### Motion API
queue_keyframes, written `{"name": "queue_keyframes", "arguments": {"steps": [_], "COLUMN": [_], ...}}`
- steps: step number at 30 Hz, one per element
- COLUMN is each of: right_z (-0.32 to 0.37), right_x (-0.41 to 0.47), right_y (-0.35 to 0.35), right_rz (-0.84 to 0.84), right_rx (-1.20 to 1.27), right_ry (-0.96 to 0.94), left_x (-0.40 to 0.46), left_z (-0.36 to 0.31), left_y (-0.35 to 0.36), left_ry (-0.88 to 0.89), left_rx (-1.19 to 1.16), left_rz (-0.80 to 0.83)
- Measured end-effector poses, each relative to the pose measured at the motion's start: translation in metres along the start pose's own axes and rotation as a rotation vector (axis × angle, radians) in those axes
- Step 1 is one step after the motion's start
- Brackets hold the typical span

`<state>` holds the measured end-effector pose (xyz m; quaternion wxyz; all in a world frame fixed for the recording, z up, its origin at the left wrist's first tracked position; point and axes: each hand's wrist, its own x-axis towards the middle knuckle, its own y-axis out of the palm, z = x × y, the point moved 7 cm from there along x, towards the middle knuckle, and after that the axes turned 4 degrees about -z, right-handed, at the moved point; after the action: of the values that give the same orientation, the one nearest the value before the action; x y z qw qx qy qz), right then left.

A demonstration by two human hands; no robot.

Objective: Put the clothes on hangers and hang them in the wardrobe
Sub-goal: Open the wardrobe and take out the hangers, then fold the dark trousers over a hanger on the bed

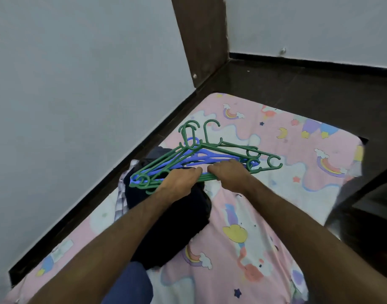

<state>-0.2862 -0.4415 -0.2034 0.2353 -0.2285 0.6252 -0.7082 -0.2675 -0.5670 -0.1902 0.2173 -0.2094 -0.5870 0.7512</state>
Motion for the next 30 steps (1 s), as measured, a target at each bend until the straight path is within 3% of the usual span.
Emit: {"name": "queue_keyframes", "arguments": {"steps": [3,6,12,17,19,23,30], "right_z": [0.058,0.143,0.334,0.467,0.495,0.529,0.496], "right_x": [0.047,0.108,0.241,0.264,0.263,0.264,0.235], "right_y": [0.018,0.049,0.176,0.293,0.326,0.33,0.312], "right_rz": [-0.043,-0.168,-0.282,-0.329,-0.304,-0.306,-0.171], "right_rx": [-0.109,-0.178,-0.316,-0.418,-0.486,-0.535,-0.404], "right_ry": [-0.065,-0.156,-0.387,-0.526,-0.527,-0.45,-0.087], "left_x": [-0.051,-0.121,-0.288,-0.407,-0.434,-0.452,-0.434], "left_z": [0.045,0.118,0.242,0.263,0.262,0.269,0.287], "left_y": [0.029,0.073,0.221,0.342,0.378,0.421,0.456], "left_ry": [-0.057,-0.253,-0.52,-0.595,-0.615,-0.691,-0.816], "left_rx": [0.027,0.049,0.086,-0.002,-0.087,-0.419,-0.842], "left_rz": [-0.031,-0.064,-0.072,0.012,0.046,-0.042,0.048]}}
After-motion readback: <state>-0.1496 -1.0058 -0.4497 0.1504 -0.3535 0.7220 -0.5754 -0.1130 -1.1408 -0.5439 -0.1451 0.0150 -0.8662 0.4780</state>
